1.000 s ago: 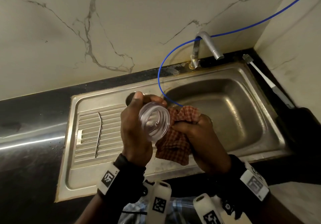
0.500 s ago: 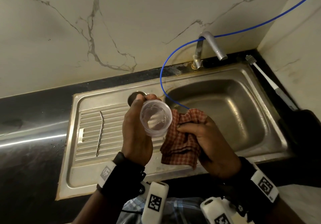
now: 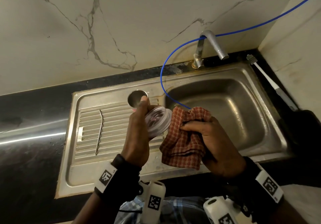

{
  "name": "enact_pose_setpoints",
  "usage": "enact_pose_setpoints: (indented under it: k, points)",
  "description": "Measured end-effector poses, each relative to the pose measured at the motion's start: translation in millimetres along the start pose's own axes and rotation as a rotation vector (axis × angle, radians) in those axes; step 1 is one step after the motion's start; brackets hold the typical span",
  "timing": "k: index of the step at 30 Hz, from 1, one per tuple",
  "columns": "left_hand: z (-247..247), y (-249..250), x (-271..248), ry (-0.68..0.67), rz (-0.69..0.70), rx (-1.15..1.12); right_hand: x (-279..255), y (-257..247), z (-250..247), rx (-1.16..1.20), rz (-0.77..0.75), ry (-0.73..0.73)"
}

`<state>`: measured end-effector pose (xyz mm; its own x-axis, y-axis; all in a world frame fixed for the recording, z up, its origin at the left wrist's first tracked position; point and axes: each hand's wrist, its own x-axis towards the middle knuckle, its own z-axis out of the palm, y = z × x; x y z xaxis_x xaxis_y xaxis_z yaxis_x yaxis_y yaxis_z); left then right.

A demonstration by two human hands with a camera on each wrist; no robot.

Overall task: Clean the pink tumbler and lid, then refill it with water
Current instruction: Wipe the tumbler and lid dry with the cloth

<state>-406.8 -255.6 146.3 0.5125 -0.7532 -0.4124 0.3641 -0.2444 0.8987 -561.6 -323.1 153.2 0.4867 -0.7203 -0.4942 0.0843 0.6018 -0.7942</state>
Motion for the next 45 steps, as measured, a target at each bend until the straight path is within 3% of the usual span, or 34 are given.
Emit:
enact_pose_setpoints:
  k: [10, 13, 16, 19, 22, 24, 27, 33, 35, 40, 43, 45]
  points:
    - [3.7, -1.0, -6.3, -0.148, 0.101, 0.321, 0.2, -3.9, 0.7, 0.124, -0.007, -0.065]
    - [7.4, -1.4, -11.2, -0.198, 0.061, 0.272, 0.5, -7.5, 2.7, 0.147, -0.005, -0.081]
    - [6.7, -1.7, -11.1, -0.167, -0.004, 0.159, 0.5, -17.9, 0.1, 0.164, -0.027, -0.056]
    - [0.3, -2.2, -7.5, -0.108, -0.032, 0.021, 5.4, -27.8, -12.3, 0.14, -0.146, 0.058]
    - [-0.3, -2.6, -3.8, -0.071, -0.047, -0.055, 11.5, -28.0, -18.4, -0.065, -0.355, 0.167]
    - [3.7, -5.3, -1.8, -0.058, -0.029, -0.037, 11.5, -22.5, -9.9, -0.204, -0.455, 0.098]
    - [15.9, -4.2, -2.9, -0.073, 0.032, 0.045, 10.7, -9.7, 1.0, -0.371, -0.527, -0.133]
    - [20.0, -6.8, 2.5, 0.007, -0.105, -0.152, -7.0, 1.1, 9.8, -0.618, -0.872, -0.273]
    - [21.4, -6.0, 0.6, -0.029, -0.162, -0.239, -7.4, 4.3, 5.7, -0.673, -0.972, -0.266]
    - [27.4, 0.1, -3.9, 0.014, -0.173, -0.217, 8.0, 5.4, -11.6, -0.571, -0.832, -0.193]
    - [27.3, -0.5, -1.0, -0.034, -0.183, -0.221, 4.6, 6.2, 0.9, -0.635, -0.883, -0.188]
    - [24.2, 0.8, -2.0, -0.085, -0.183, -0.221, 0.8, 2.1, 2.5, -0.717, -1.002, -0.249]
